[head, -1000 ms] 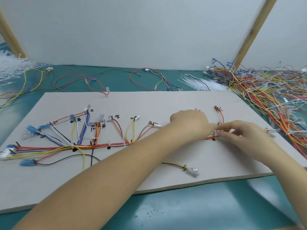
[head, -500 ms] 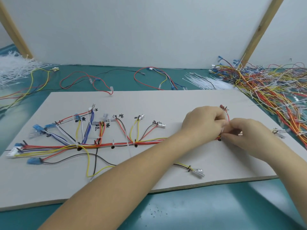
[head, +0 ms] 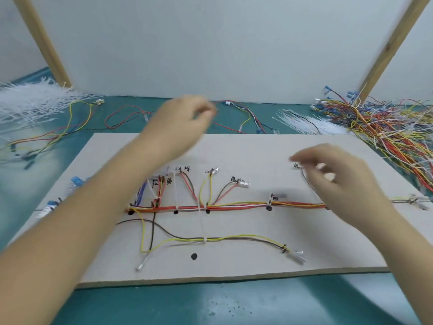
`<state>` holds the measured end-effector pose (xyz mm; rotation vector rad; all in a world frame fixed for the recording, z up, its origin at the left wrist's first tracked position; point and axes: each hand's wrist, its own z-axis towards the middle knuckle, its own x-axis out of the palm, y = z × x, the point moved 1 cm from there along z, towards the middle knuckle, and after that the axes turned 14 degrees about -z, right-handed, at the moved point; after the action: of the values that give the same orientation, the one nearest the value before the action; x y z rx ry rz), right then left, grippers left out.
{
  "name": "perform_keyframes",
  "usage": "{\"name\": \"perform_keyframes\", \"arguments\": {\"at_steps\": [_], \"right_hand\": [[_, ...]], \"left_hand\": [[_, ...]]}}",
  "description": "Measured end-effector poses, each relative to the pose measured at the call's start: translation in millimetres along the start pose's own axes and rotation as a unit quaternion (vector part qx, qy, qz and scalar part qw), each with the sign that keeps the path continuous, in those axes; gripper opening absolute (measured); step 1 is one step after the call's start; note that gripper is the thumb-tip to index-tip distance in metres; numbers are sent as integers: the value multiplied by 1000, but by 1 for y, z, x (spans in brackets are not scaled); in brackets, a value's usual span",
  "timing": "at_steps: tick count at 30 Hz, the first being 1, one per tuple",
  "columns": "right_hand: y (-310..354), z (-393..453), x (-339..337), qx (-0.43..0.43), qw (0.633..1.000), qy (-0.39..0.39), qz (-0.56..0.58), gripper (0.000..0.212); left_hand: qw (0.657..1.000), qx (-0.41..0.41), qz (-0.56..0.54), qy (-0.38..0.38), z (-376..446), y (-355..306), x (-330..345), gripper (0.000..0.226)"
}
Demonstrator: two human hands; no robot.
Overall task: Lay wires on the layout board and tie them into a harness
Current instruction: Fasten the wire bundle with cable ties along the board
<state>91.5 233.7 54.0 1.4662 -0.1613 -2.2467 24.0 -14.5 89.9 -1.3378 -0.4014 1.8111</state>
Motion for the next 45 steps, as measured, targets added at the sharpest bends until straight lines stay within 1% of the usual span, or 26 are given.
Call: {"name": "perform_keyframes", "arguments": {"at_steps": [1, 2, 3, 4, 5, 7, 9, 11, 14, 15, 17, 19, 21, 22, 25, 26, 27, 28, 30, 31, 33, 36, 39, 41, 43, 45], "right_hand": [[11, 8, 11, -16, 999, 51, 2, 28], [22, 16, 23, -35, 995, 95, -1, 26], [33, 25, 36, -52, 991, 127, -4, 24], [44, 34, 50, -65, 986, 150, -3, 23], [55, 43, 64, -79, 983, 168, -3, 24], [77, 59, 91, -115, 973, 192, -52, 33], [95, 67, 113, -144, 955, 215, -143, 40], [106, 69, 128, -159, 945, 211, -193, 39], [111, 68, 138, -164, 956, 176, -166, 11], [111, 69, 139, -163, 959, 173, -156, 9], [111, 70, 142, -181, 957, 160, -162, 8], [111, 68, 146, -201, 956, 117, -179, 11], [110, 65, 148, -194, 963, 82, -167, 17], [110, 64, 148, -188, 966, 80, -156, 19], [109, 63, 145, -181, 970, 92, -132, 21], [110, 64, 142, -174, 973, 97, -117, 22], [111, 63, 138, -158, 979, 99, -83, 22], [111, 63, 134, -141, 984, 102, -36, 21], [113, 62, 126, -121, 985, 119, 36, 19], [111, 63, 123, -119, 983, 133, 38, 18], [101, 68, 116, -107, 982, 155, 6, 22], [78, 79, 110, -109, 966, 222, -77, 28], [68, 82, 110, -152, 947, 275, -72, 20], [66, 85, 107, -154, 945, 285, -48, 14], [62, 88, 104, -153, 941, 300, -30, 10], [59, 88, 103, -147, 939, 312, -12, 12]], "left_hand": [[993, -62, 96, 24, 3, 26, -10, 27], [972, -137, 176, 70, 2, 50, -16, 31], [943, -203, 235, 122, -1, 69, -19, 35], [920, -240, 265, 160, -4, 83, -20, 37], [914, -249, 269, 173, -6, 94, -19, 36], [928, -228, 247, 163, -7, 105, -13, 31], [937, -199, 249, 144, -8, 112, -5, 29], [945, -182, 255, 97, -8, 120, -1, 23], [955, -171, 240, 43, -8, 128, 1, 17], [957, -167, 233, 34, -8, 129, 1, 15], [967, -150, 207, 13, -9, 130, 1, 10], [976, -133, 172, -10, -10, 129, 2, 7], [982, -120, 142, -32, -12, 128, 2, 8], [984, -109, 129, -51, -13, 126, 1, 9], [984, -45, 70, -160, -14, 119, -11, 6], [982, -37, 60, -178, -14, 117, -14, 5], [982, -46, 64, -170, -15, 117, -17, 7], [984, -72, 87, -136, -15, 119, -19, 17], [974, -163, 157, -19, -16, 126, -20, 42], [960, -208, 181, 35, -17, 128, -22, 52], [940, -257, 202, 97, -16, 131, -27, 60], [925, -261, 221, 163, -16, 132, -38, 49], [922, -237, 215, 220, -18, 137, -44, 42], [937, -229, 142, 223, -19, 141, -50, 38], [948, -228, 48, 217, -21, 147, -57, 25], [949, -231, -33, 211, -26, 153, -62, 14]]}}
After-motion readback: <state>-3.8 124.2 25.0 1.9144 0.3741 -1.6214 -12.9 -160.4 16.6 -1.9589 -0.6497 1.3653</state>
